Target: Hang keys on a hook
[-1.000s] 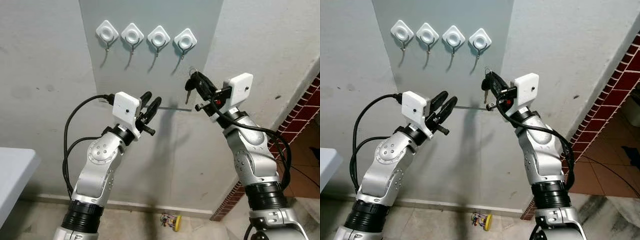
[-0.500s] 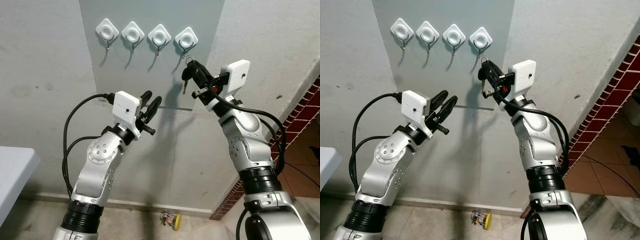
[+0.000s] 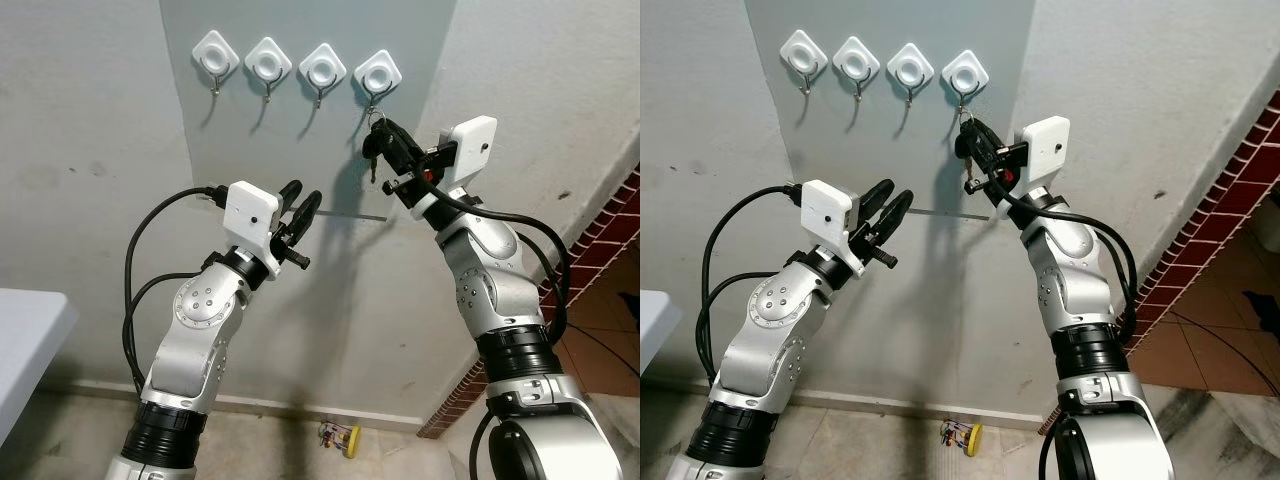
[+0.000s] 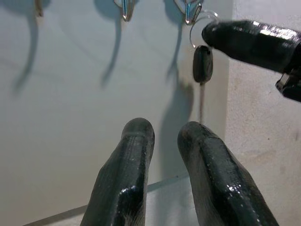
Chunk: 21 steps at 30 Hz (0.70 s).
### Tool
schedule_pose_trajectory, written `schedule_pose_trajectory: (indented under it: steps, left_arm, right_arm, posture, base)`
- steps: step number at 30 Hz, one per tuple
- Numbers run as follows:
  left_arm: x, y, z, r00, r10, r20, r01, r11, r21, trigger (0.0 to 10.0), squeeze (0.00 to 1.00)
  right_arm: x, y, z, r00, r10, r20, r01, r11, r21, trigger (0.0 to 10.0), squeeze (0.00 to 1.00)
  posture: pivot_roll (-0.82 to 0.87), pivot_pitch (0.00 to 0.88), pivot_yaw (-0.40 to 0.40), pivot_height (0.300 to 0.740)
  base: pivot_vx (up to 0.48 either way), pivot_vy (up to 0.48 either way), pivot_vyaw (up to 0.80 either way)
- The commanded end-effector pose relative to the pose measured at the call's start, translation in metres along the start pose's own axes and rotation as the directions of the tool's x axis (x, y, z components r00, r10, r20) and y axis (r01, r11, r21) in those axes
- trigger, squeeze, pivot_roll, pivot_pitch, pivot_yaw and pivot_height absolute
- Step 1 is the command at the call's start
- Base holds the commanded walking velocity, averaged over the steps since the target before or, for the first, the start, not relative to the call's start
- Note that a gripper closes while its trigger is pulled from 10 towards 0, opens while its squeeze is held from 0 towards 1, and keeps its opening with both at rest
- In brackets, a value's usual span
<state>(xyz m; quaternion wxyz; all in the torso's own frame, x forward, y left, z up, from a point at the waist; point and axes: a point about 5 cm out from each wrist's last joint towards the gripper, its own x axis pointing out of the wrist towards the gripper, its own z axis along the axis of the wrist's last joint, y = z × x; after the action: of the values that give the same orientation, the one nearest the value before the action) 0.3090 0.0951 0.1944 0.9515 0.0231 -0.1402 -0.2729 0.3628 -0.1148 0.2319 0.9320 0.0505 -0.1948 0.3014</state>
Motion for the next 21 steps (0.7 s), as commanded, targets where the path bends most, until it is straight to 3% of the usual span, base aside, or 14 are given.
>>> schedule_pose_trajectory:
  steps: [1,14,21]
  left_arm:
    - [0.0,-0.002,0.003,1.0,-0.009,0.003,0.009,1.0,0.012,10.0,0.0]
    - [0.001,-0.003,0.004,1.0,-0.009,0.009,0.009,1.0,0.015,10.0,0.0]
    - [0.001,-0.005,0.003,1.0,-0.013,0.01,0.013,1.0,0.013,10.0,0.0]
  right_arm:
    - [0.003,0.001,0.001,1.0,0.013,0.006,-0.013,1.0,0.004,10.0,0.0]
    - [0.001,0.001,-0.005,1.0,0.013,-0.01,-0.013,1.0,0.006,10.0,0.0]
    - [-0.004,-0.009,-0.011,0.996,-0.085,-0.029,0.085,0.996,0.019,10.0,0.0]
  posture:
    - [0.0,0.002,-0.065,0.74]
    - [0.0,0.0,-0.07,0.74]
    - [0.0,0.0,-0.07,0.74]
  base:
    - [0.0,0.0,0.0]
    - [0.0,0.0,0.0]
    - [0.0,0.0,0.0]
